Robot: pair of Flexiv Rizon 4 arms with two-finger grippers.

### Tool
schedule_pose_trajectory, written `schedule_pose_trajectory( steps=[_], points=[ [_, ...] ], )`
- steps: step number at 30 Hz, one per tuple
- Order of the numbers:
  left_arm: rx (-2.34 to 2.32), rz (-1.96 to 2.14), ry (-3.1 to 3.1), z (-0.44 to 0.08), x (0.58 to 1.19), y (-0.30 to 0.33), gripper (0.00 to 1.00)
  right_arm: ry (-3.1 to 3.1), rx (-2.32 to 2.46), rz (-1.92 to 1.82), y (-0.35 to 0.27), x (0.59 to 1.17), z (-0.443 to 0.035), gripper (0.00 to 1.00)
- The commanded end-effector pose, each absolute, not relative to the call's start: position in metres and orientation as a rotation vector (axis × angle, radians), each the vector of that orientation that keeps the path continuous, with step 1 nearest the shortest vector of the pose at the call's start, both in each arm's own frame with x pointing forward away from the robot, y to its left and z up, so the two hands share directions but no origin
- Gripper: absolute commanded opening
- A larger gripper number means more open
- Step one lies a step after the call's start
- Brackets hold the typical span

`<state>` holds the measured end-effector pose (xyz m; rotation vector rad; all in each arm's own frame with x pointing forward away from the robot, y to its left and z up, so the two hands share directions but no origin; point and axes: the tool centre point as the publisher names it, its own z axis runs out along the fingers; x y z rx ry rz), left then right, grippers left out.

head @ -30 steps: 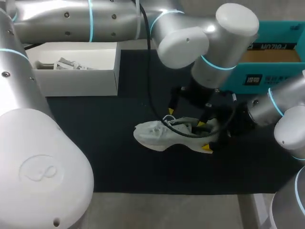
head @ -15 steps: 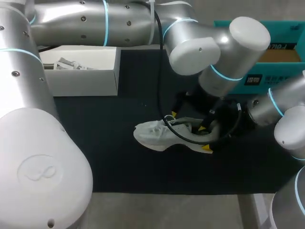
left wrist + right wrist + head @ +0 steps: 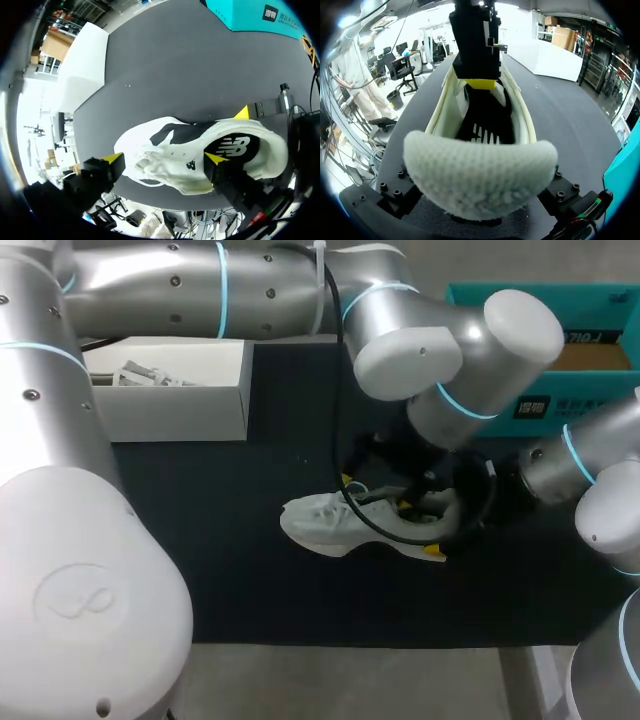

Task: Take the shoe out of the shoebox, open the shoe tongue, remove and reinsert the insole, then place the shoe into the shoebox

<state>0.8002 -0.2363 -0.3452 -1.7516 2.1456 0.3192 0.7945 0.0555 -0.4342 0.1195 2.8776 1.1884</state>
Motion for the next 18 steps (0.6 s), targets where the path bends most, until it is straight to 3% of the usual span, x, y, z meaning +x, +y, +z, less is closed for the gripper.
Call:
schedule_pose_trajectory(
  steps=[1,6,7,8,11,13,18],
  points=[
    [-1.772,0.303,2.112,-0.333,0.800,-0.224,1.00,2.878,0.122,1.182,0.059,0.796,-0.440,0.00],
    [-1.829,0.284,2.091,-0.325,0.799,-0.221,1.00,2.878,0.122,1.182,0.059,0.796,-0.440,0.00],
    [-1.853,0.308,2.081,-0.325,0.799,-0.222,0.78,2.878,0.122,1.182,0.059,0.796,-0.440,0.00],
    [-1.867,0.305,2.085,-0.326,0.800,-0.223,0.48,2.878,0.122,1.182,0.059,0.796,-0.440,0.00],
    [-1.909,0.316,2.101,-0.327,0.798,-0.227,0.29,2.878,0.122,1.182,0.059,0.796,-0.440,0.00],
    [-1.931,0.322,2.113,-0.327,0.797,-0.229,0.03,2.878,0.122,1.182,0.059,0.796,-0.440,0.00],
    [-1.994,0.319,2.148,-0.330,0.796,-0.233,0.00,2.878,0.122,1.182,0.059,0.796,-0.440,0.00]
  ],
)
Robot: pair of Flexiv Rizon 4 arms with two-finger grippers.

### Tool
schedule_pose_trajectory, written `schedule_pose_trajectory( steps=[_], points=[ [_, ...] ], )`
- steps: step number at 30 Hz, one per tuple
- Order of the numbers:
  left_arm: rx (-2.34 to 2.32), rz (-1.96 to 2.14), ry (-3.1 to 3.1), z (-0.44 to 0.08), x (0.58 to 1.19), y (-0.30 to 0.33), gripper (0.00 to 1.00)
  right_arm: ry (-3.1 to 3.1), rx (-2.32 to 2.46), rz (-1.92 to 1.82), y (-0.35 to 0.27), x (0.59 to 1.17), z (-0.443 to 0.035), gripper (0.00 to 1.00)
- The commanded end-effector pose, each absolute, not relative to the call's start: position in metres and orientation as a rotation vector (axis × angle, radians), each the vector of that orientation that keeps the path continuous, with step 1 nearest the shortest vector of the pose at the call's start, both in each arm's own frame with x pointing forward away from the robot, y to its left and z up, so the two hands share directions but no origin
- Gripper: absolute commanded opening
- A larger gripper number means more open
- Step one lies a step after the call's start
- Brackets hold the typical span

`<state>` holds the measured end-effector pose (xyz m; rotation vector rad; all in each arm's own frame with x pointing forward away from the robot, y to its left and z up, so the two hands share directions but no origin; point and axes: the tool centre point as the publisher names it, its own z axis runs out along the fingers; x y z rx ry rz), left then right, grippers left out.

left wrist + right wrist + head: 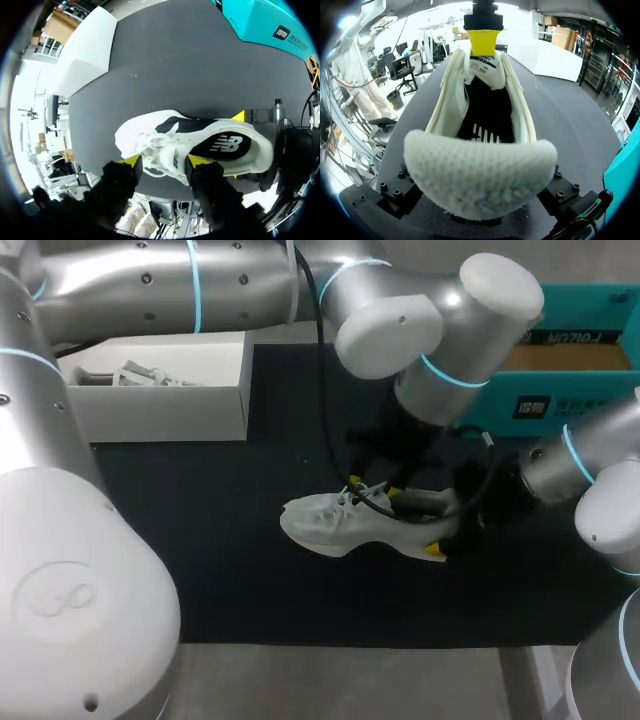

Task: Take the shoe out of the shoebox, open the shoe tongue, remove and reinsert the insole, then place the shoe into the shoebox

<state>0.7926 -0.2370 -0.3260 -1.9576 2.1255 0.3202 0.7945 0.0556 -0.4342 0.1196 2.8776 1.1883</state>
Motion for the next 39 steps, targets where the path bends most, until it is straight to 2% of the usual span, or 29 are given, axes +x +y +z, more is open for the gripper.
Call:
schedule_pose_trajectory(
  steps=[1,9,27,39],
  points=[
    [-2.015,0.313,2.158,-0.332,0.796,-0.233,0.00,2.878,0.122,1.182,0.059,0.796,-0.440,0.00],
    [-2.090,0.229,2.266,-0.324,0.792,-0.234,0.00,2.878,0.122,1.182,0.059,0.796,-0.440,0.00],
    [-2.173,0.065,2.098,-0.268,0.809,-0.170,0.00,2.878,0.122,1.182,0.059,0.796,-0.440,0.00],
    [-2.301,0.318,1.934,-0.315,0.797,-0.128,0.00,2.878,0.122,1.182,0.059,0.796,-0.440,0.00]
  ],
)
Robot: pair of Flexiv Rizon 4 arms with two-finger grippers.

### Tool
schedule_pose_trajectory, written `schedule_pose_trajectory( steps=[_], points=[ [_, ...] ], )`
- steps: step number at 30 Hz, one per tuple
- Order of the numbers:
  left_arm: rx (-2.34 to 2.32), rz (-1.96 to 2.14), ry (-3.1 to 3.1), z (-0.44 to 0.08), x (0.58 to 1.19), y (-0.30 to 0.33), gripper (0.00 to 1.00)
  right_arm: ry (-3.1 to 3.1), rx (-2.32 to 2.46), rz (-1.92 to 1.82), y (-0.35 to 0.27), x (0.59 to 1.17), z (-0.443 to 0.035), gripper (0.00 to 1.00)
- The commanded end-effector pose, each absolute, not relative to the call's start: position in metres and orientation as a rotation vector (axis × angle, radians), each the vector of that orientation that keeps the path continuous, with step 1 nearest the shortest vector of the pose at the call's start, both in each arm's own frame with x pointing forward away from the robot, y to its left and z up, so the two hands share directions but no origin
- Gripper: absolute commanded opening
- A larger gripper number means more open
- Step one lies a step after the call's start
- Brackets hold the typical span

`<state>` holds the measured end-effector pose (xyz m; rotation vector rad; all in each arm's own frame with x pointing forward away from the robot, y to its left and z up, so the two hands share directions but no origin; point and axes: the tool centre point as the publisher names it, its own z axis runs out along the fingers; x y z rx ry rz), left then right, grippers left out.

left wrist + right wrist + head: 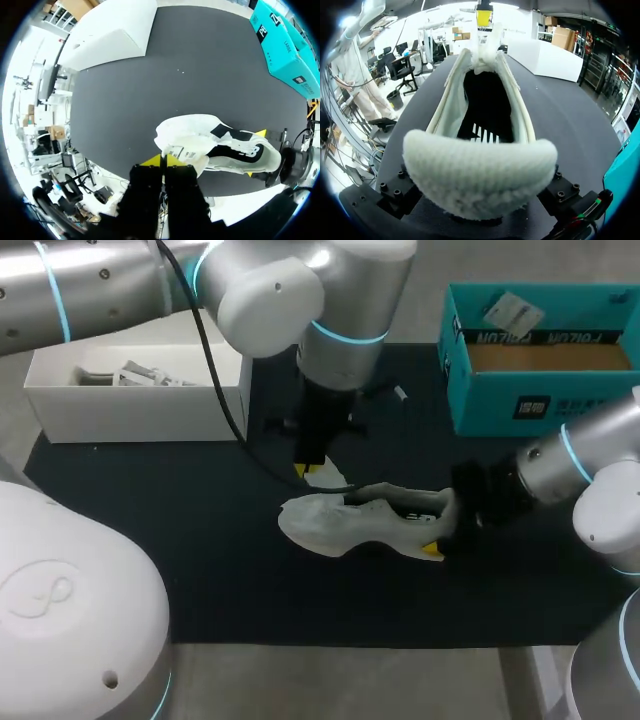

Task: Take the shoe out of the shoebox, open the shoe tongue, remove and reinsert the insole, then place the shoe into the shoebox

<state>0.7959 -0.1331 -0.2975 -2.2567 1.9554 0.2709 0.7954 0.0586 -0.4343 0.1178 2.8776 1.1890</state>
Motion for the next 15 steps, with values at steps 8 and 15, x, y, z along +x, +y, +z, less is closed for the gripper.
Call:
schedule_pose_trajectory(
  steps=[8,15],
  points=[
    [-2.351,0.361,1.815,-0.342,0.789,-0.110,0.00,2.878,0.122,1.182,0.059,0.796,-0.440,0.00],
    [-2.426,0.243,1.810,-0.366,0.791,-0.111,0.38,2.878,0.122,1.182,0.059,0.796,-0.440,0.00]
  ],
)
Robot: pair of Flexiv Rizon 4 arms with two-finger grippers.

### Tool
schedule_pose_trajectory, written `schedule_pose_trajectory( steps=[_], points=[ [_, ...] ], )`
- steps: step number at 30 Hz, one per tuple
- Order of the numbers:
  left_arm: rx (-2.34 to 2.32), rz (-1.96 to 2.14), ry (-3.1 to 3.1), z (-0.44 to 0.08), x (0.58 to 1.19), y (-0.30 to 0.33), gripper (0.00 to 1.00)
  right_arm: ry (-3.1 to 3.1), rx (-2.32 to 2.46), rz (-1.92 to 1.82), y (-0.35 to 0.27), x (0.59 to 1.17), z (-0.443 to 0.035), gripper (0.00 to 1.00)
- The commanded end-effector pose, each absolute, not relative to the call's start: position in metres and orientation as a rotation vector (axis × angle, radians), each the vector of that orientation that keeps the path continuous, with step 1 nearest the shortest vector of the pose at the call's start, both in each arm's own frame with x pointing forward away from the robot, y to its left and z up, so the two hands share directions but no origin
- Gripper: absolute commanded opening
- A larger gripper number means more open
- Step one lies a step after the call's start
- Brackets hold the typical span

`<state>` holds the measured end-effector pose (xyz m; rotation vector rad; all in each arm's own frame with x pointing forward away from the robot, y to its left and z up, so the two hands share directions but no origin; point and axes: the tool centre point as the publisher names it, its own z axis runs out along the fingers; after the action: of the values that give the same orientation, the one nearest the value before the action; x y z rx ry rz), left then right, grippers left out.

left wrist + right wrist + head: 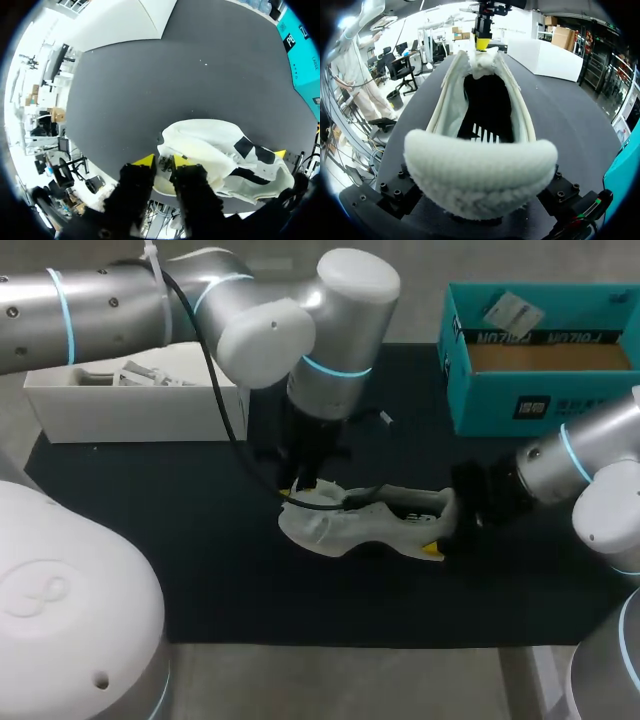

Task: Take the shoe out of the shoebox, open the shoe tongue, remove and reinsert the insole, then place the shoe into the shoebox

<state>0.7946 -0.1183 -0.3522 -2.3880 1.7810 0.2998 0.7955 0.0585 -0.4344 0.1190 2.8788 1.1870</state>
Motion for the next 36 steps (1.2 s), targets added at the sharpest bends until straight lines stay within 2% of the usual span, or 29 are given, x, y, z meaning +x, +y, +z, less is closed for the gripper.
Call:
schedule_pose_trajectory(
  steps=[1,2,3,4,11,17,21,23,25,30,36],
  points=[
    [-2.432,0.250,1.811,-0.368,0.792,-0.112,0.45,2.878,0.122,1.182,0.059,0.796,-0.440,0.00],
    [-2.429,0.251,1.814,-0.369,0.792,-0.113,0.57,2.878,0.122,1.182,0.059,0.796,-0.440,0.00],
    [-2.427,0.251,1.818,-0.368,0.792,-0.114,0.82,2.878,0.122,1.182,0.059,0.796,-0.440,0.00],
    [-2.426,0.251,1.820,-0.368,0.792,-0.114,1.00,2.878,0.122,1.182,0.059,0.796,-0.440,0.00],
    [-2.430,0.156,1.849,-0.344,0.793,-0.111,1.00,2.878,0.122,1.182,0.059,0.796,-0.440,0.00],
    [-2.299,0.037,2.030,-0.305,0.800,-0.116,1.00,2.878,0.122,1.182,0.059,0.796,-0.440,0.00],
    [-1.599,0.076,2.723,-0.278,0.801,-0.134,1.00,2.878,0.122,1.182,0.059,0.796,-0.440,0.00],
    [-1.130,0.160,2.942,-0.265,0.794,-0.139,1.00,2.878,0.122,1.182,0.059,0.796,-0.440,0.00],
    [-0.847,0.206,2.986,-0.253,0.791,-0.141,1.00,2.878,0.122,1.182,0.059,0.796,-0.440,0.00],
    [-0.807,0.401,2.937,-0.215,0.824,-0.143,1.00,2.878,0.122,1.182,0.059,0.796,-0.440,0.00],
    [-0.807,0.401,2.937,-0.215,0.824,-0.143,1.00,2.878,0.122,1.182,0.059,0.796,-0.440,0.00]
  ],
)
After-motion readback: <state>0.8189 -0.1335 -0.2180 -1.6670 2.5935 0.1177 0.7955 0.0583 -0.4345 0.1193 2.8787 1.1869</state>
